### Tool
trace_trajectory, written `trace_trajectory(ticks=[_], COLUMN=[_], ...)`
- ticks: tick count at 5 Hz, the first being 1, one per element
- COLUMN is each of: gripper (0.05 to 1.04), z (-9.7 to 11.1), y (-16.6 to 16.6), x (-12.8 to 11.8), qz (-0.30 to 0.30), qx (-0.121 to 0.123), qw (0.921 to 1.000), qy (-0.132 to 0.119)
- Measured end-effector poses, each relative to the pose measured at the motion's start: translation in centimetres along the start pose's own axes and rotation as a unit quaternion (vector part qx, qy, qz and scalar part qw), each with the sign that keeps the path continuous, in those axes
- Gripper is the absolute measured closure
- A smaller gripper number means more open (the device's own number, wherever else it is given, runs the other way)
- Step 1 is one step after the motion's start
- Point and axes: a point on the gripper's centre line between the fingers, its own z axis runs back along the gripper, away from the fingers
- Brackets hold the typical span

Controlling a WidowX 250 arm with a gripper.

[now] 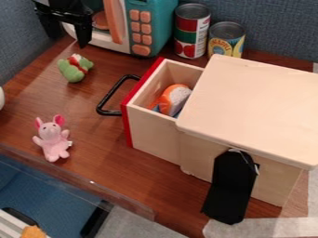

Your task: Close the drawer

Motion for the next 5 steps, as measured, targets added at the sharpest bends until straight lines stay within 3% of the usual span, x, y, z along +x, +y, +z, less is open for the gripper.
trace_trajectory(ticks=[1,2,3,4,5], gripper=[0.083,0.083,0.083,0.083,0.083], z=[-1.3,-1.9,-2.2,-2.7,-3.9], y=[-0.5,-2.7,-5.4,-8.1,-9.4], x=[-0.5,-2.2,-3.3,-3.9,-4.7], qz=[0.002,0.025,0.033,-0.001,-0.023], qx=[-0.011,-0.054,-0.081,-0.112,-0.113], qw=[0.9998,0.9976,0.9944,0.9907,0.9888], qy=[0.016,0.035,0.059,0.077,0.095])
